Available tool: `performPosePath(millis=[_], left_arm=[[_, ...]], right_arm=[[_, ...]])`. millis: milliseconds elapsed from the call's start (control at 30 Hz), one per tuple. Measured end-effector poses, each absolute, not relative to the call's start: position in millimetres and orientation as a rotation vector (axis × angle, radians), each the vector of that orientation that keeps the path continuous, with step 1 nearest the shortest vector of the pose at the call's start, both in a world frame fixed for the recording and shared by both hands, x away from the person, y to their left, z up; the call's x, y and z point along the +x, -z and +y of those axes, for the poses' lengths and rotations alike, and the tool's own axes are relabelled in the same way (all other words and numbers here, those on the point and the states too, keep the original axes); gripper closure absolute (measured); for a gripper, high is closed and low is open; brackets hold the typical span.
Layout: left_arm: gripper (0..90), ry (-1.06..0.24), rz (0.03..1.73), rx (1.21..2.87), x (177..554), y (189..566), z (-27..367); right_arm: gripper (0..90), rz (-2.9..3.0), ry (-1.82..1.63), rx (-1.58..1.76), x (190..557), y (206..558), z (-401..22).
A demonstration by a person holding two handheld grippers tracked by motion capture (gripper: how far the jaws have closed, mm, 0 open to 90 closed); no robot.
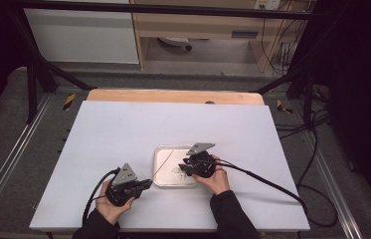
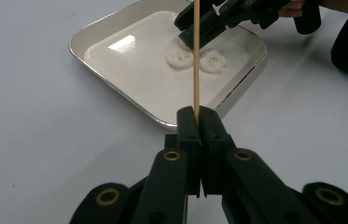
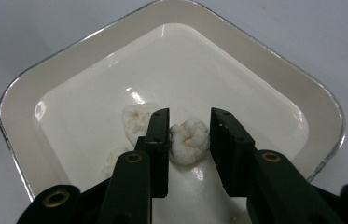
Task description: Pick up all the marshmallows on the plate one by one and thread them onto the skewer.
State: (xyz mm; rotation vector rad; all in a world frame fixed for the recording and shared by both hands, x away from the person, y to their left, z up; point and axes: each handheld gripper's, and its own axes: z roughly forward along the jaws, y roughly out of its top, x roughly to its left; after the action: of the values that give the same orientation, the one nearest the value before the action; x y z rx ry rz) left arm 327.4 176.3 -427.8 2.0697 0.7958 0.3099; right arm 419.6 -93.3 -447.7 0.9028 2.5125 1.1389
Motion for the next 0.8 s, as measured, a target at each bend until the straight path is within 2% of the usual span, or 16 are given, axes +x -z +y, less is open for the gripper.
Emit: performPosePath(millis=[800], left_arm=[[88.5,-0.318,0.749,2.031,321,426,170]], right_arm=[[69.8,2.403,-1.621,1.073,399,387,-136]])
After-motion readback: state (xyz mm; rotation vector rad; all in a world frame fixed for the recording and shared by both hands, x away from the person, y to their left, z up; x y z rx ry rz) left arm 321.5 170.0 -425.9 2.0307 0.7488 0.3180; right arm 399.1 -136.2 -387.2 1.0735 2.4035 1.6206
